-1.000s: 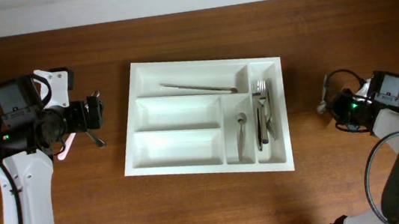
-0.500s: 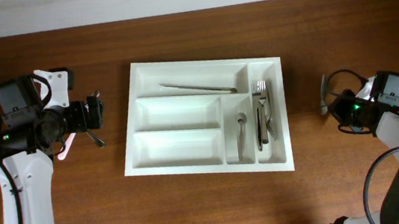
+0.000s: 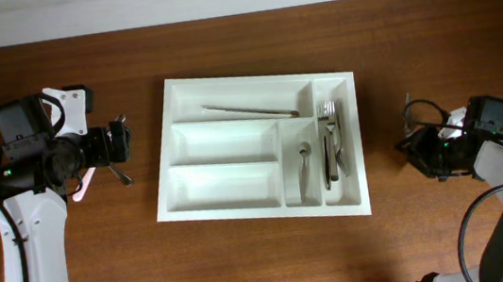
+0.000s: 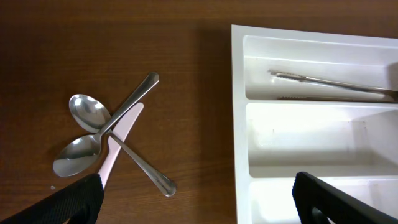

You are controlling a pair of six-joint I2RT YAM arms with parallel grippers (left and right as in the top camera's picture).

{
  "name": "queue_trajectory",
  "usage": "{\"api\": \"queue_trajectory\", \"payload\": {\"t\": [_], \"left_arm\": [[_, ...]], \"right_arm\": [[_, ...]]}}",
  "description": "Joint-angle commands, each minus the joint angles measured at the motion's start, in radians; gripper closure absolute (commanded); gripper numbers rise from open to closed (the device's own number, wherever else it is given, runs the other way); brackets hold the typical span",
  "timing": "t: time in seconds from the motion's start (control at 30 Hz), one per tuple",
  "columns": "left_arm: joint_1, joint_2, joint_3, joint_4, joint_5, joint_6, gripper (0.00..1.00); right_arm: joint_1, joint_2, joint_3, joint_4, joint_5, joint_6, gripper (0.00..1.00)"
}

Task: Pack container

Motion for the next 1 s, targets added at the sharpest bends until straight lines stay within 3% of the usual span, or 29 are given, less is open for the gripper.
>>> {"api": "queue_trajectory", "payload": {"t": [0.0, 0.17, 0.23, 0.3, 0.37, 0.63, 0.87, 0.97], "left_arm": [[0.003, 0.003, 0.015, 0.002, 0.015, 0.016, 0.01], [0.003, 0.003, 0.015, 0.002, 0.015, 0.016, 0.01], [0.003, 0.003, 0.015, 0.002, 0.015, 0.016, 0.01], [0.003, 0.003, 0.015, 0.002, 0.015, 0.016, 0.01], [0.003, 0.003, 0.015, 0.002, 0.015, 0.016, 0.01], [0.003, 0.003, 0.015, 0.002, 0.015, 0.016, 0.01], [0.003, 0.003, 0.015, 0.002, 0.015, 0.016, 0.01], [0.003, 0.003, 0.015, 0.002, 0.015, 0.016, 0.01]], "right_arm": [[-0.008, -0.004, -0.002, -0.042, -0.045, -0.010, 0.56], [-0.015, -0.004, -0.002, -0.060, -0.111, -0.012, 0.39], [-0.039, -0.004, -0.002, -0.057, -0.139, -0.022, 0.37], [-0.074, -0.004, -0.002, -0.038, -0.217, -0.100, 0.32], [-0.124, -0.004, -0.002, -0.038, -0.325, -0.234, 0.32], [-0.233, 0.004, -0.002, -0.061, -0.371, -0.428, 0.27], [-0.179, 0.039, -0.002, 0.000, -0.371, -0.445, 0.28], [-0.168, 0.077, -0.002, 0.061, -0.370, -0.387, 0.28]]}}
